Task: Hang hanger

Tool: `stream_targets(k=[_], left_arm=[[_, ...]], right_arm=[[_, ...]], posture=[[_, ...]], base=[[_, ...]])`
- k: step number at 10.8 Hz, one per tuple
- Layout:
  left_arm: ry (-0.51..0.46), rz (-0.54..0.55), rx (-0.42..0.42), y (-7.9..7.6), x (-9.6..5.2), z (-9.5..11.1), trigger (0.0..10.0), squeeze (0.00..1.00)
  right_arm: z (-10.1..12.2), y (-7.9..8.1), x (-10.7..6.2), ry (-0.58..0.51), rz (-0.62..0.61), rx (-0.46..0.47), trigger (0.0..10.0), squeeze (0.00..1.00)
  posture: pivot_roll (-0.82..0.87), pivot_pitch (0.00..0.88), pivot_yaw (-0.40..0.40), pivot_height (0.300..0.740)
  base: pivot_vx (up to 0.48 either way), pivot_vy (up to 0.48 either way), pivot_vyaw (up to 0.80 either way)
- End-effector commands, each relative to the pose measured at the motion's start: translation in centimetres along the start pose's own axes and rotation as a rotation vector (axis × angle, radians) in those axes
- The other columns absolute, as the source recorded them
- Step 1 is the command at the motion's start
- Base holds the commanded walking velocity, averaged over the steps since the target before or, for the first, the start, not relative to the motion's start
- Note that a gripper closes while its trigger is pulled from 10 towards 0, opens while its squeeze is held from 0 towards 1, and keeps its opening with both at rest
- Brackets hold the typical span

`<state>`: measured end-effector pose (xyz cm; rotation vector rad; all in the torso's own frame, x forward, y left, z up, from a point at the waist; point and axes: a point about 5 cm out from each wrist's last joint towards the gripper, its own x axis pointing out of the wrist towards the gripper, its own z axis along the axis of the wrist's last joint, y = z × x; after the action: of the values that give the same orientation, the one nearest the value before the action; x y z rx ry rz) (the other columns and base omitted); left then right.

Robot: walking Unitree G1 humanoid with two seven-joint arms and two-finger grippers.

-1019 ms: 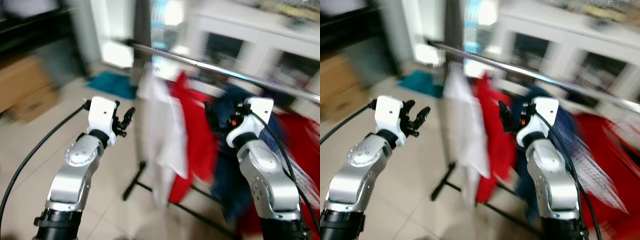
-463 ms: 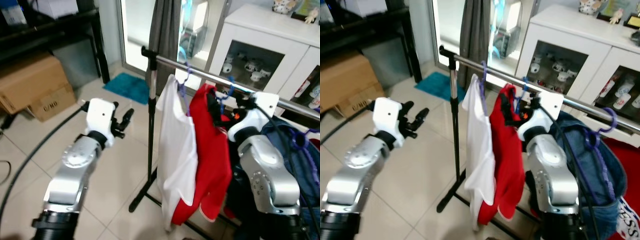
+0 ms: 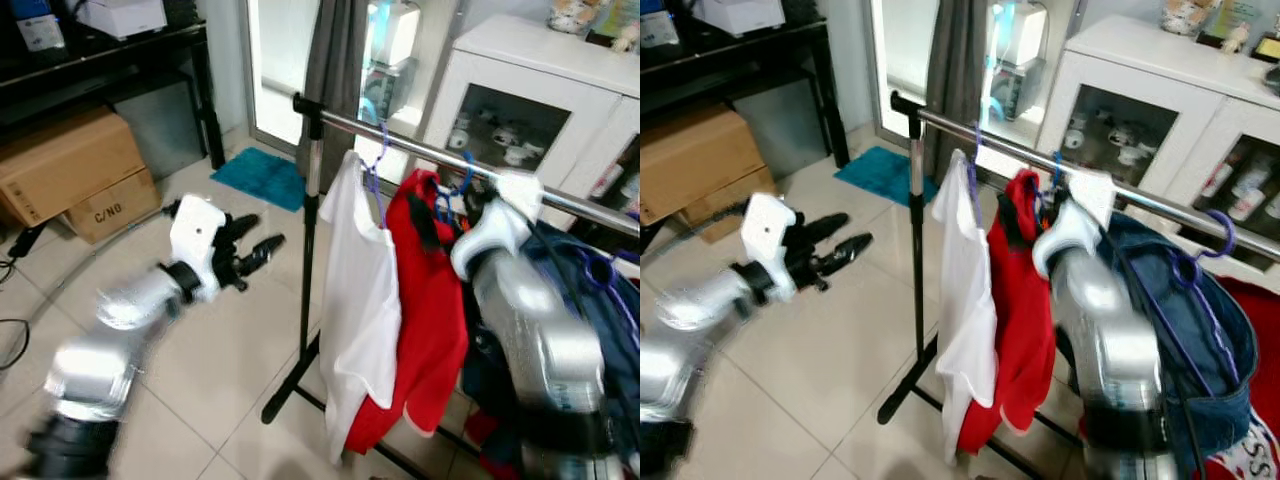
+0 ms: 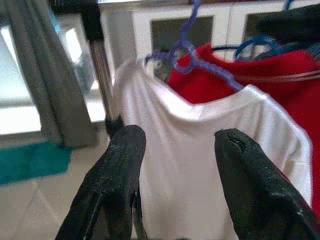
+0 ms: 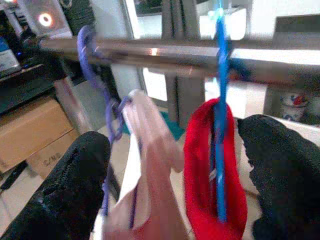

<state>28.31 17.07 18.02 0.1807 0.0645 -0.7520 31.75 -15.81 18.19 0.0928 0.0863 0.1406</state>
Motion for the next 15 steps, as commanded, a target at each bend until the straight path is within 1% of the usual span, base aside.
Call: stream_targets(k=[1, 2, 3, 4, 5, 8, 9, 10, 11, 13, 15], left_arm=[[0.008, -0.114, 0.006, -0.8, 0.2, 0.4, 10.0, 0.0], [0.028, -0.199, -0.001, -1.3, 0.1, 0.4, 10.0, 0.0], [0.034, -0.252, -0.008, -1.7, 0.0, 0.6, 10.0, 0.0], [0.034, -0.284, -0.012, -2.1, -0.1, 0.8, 10.0, 0.0], [0.037, -0.294, -0.011, -2.2, -0.2, 0.9, 10.0, 0.0], [0.053, -0.308, -0.013, -2.3, -0.4, 0.7, 10.0, 0.0], [0.054, -0.309, -0.014, -2.4, -0.4, 0.6, 10.0, 0.0], [0.054, -0.311, -0.014, -2.4, -0.3, 0.6, 10.0, 0.0], [0.056, -0.311, -0.013, -2.3, -0.3, 0.6, 10.0, 0.0], [0.056, -0.308, -0.009, -2.3, -0.1, 0.6, 10.0, 0.0], [0.05, -0.298, -0.004, -2.4, 0.0, 0.6, 10.0, 0.0]], right_arm=[[-0.2, -0.7, 0.6, 0.039, -0.027, 0.006, 10.0, 0.0], [0.0, -1.0, 1.4, 0.064, -0.052, 0.012, 10.0, 0.0], [0.1, -1.6, 1.9, 0.111, -0.093, -0.016, 10.0, 0.0], [0.2, -2.1, 2.1, 0.153, -0.131, -0.01, 10.0, 0.0], [0.2, -2.4, 2.1, 0.19, -0.153, 0.009, 10.0, 0.0], [-0.2, -3.0, 1.9, 0.259, -0.196, 0.049, 9.9, 0.0], [-0.3, -3.0, 1.8, 0.261, -0.197, 0.062, 8.3, 0.0], [-0.2, -3.0, 1.9, 0.258, -0.201, 0.064, 4.8, 0.0], [-0.1, -3.0, 2.0, 0.254, -0.2, 0.063, 3.9, 0.0], [0.2, -2.9, 2.4, 0.235, -0.198, 0.052, 4.3, 0.0], [0.0, -2.7, 2.8, 0.243, -0.191, 0.041, 4.2, 0.0]], posture=[[0.0, 0.0, -0.053, 0.74], [0.0, 0.0, -0.055, 0.74], [0.0, 0.0, -0.063, 0.74], [0.0, 0.0, -0.068, 0.74], [0.0, 0.0, -0.071, 0.74], [0.0, 0.0, -0.07, 0.74], [0.0, 0.0, -0.07, 0.74], [0.0, 0.0, -0.071, 0.74], [0.0, 0.0, -0.071, 0.74], [0.0, 0.0, -0.076, 0.74], [0.0, 0.0, -0.086, 0.74]], base=[[0.0, 0.0, 0.0], [0.0, 0.0, 0.0], [0.0, 0.0, 0.0], [0.0, 0.0, 0.0], [0.0, 0.0, 0.0], [0.0, 0.0, 0.0], [0.0, 0.0, 0.0], [0.0, 0.0, 0.0], [0.0, 0.0, 0.0], [0.0, 0.0, 0.0], [0.0, 0.0, 0.0]])
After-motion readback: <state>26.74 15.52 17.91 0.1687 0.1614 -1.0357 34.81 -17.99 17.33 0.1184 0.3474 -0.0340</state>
